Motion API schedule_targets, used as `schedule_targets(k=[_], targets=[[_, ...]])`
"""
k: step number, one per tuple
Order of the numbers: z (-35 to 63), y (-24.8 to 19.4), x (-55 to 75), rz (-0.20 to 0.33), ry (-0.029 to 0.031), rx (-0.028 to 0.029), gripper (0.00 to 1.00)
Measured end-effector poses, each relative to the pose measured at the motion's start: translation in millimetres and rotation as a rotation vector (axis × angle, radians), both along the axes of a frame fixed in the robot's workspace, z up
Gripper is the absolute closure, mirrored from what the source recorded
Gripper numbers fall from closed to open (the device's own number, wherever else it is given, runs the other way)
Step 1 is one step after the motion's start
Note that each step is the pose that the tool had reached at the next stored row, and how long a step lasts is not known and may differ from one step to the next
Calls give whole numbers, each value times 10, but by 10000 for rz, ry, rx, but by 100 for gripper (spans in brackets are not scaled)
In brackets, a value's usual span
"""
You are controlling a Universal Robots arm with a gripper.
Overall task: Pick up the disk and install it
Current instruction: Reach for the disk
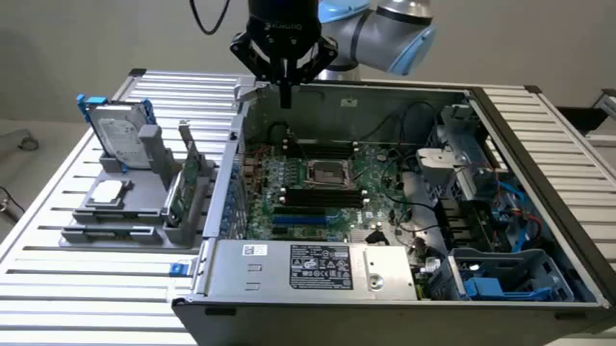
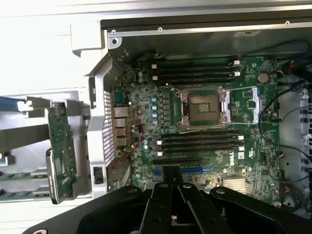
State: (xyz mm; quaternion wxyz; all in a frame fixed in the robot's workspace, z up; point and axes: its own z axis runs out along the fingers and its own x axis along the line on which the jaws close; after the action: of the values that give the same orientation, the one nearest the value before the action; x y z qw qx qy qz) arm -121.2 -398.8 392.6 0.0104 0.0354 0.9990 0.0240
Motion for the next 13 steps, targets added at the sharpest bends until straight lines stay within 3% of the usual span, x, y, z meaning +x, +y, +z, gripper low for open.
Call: schedule_targets(k=[13], targets=[[0, 0, -12, -1, 19, -1, 89]])
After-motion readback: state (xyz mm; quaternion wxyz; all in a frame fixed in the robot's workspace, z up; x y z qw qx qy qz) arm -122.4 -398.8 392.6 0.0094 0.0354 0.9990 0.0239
